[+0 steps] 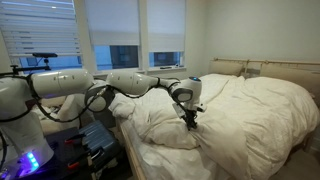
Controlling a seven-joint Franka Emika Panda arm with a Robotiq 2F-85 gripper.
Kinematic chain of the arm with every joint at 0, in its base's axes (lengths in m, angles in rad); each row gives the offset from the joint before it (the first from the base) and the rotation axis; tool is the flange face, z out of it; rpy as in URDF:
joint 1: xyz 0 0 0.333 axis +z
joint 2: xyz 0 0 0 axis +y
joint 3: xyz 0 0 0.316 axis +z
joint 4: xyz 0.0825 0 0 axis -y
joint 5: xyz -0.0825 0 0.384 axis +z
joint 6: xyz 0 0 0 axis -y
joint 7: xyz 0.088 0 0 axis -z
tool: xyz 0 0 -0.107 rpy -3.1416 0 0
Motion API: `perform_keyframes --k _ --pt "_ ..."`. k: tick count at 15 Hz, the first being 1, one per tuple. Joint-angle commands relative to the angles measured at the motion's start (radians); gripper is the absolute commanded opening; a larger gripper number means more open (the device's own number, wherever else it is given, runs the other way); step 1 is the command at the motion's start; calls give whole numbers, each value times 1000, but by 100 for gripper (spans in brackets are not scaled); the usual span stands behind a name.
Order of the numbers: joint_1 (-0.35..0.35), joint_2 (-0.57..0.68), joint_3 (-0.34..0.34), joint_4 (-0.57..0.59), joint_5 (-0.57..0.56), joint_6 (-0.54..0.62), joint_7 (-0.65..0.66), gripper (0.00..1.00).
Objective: Completely cover the white blanket over the bed
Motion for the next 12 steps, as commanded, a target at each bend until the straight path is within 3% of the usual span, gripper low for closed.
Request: perform_keyframes --k 1,7,12 --pt "-12 -52 14 -28 6 -124 -40 1" --pt "-31 -97 37 -27 10 -321 -106 1" --pt "-28 -131 30 5 -2 -395 -170 1"
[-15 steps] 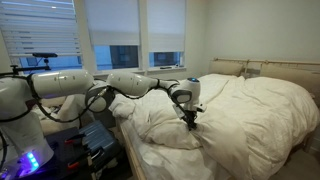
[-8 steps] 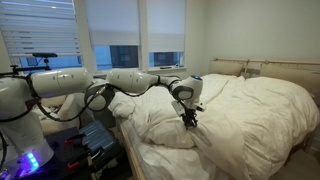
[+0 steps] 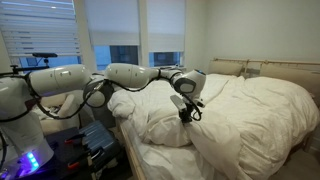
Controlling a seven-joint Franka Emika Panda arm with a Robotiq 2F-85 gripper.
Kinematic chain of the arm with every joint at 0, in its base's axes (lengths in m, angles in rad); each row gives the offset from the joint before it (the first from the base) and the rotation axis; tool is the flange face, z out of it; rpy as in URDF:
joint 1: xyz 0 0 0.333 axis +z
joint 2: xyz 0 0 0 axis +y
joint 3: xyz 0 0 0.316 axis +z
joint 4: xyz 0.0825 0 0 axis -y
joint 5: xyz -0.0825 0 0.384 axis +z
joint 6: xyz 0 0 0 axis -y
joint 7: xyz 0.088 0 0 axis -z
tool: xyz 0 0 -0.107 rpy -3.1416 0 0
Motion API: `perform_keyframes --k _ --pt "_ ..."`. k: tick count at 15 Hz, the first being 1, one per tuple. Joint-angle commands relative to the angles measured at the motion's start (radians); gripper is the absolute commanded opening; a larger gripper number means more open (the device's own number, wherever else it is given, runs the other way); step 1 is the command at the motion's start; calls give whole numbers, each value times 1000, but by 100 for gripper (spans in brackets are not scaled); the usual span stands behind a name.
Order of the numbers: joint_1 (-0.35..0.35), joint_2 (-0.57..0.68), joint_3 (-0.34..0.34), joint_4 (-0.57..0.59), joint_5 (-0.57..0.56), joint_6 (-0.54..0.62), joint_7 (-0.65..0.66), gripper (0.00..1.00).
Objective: Completely cover the white blanket over the bed
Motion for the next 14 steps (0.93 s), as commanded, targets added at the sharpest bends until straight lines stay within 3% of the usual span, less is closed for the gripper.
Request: perform_keyframes --k 1,4,5,14 --pt "6 -60 7 6 -2 -120 -41 1" --pt "24 -60 -7 58 3 -185 -53 1" --pt "26 -96 -6 8 4 -181 -58 1" --pt "74 -175 -11 24 -9 -248 -81 1"
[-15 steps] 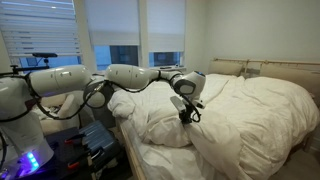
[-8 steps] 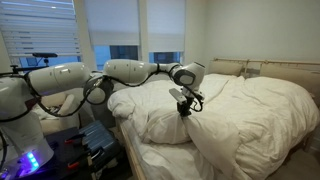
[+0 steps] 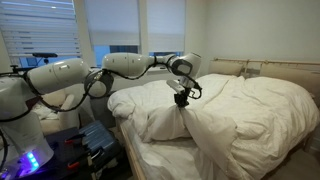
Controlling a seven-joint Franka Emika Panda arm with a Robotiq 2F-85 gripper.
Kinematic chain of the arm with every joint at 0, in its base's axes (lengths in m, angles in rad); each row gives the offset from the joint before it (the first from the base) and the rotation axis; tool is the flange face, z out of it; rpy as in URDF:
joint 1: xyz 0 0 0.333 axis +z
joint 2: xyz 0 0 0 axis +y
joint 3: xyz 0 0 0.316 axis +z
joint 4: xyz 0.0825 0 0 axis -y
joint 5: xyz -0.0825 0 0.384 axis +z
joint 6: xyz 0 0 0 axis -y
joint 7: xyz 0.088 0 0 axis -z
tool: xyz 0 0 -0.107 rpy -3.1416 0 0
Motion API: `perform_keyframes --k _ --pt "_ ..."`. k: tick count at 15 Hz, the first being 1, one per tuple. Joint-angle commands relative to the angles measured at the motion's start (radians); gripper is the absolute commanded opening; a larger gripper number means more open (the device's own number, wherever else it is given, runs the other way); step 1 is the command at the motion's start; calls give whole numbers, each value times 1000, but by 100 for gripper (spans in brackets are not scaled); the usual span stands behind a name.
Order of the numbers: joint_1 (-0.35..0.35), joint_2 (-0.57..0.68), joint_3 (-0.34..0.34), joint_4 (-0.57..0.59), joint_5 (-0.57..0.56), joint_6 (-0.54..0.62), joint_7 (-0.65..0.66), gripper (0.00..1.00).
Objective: Completely cover the white blanket over the bed
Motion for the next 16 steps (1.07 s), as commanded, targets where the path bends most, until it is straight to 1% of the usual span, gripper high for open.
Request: perform_keyframes --k 1,5,11,16 --pt "15 -82 -8 -11 1 -95 -23 1" --pt "6 -108 -4 -15 7 -109 -55 1" --pt "-20 -106 19 -10 29 -89 -166 1" --pt "-40 -103 33 -12 42 -99 -249 1"
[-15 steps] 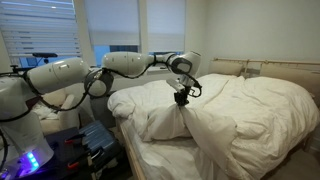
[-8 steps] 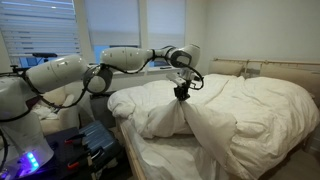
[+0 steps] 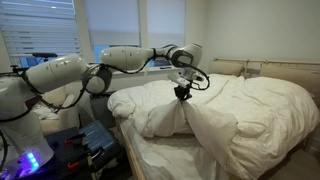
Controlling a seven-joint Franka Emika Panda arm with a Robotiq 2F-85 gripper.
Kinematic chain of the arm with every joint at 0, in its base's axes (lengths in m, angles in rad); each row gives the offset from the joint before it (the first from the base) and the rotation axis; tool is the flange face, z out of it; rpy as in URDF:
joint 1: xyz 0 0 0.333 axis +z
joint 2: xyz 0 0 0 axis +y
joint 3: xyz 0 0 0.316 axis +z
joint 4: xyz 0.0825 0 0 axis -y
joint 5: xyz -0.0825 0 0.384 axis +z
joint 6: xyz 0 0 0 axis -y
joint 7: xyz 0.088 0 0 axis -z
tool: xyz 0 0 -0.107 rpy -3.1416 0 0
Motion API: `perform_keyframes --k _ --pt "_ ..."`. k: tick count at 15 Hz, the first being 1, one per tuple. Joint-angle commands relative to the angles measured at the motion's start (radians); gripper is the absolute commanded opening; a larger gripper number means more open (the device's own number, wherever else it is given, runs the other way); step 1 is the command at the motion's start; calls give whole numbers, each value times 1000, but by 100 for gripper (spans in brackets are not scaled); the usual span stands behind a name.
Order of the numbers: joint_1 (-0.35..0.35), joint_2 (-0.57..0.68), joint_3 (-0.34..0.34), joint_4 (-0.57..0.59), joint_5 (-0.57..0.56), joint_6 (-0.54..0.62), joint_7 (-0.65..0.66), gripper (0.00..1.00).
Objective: Completely cover the white blanket over the bed
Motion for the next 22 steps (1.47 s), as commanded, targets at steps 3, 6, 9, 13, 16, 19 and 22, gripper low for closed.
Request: perform_keyframes --k 3,6,9,13,16,19,22 --pt "-29 -47 28 -19 36 -110 -48 28" --pt "-44 -53 32 -15 50 -177 -26 42" --pt "-56 -68 24 -5 58 -233 -16 67" --pt "-59 -59 12 1 42 -113 -62 95" --pt "-50 -27 11 -2 34 80 -133 100" --pt "-35 28 23 -5 42 269 -180 100" --pt "-10 90 34 -7 47 405 -200 100"
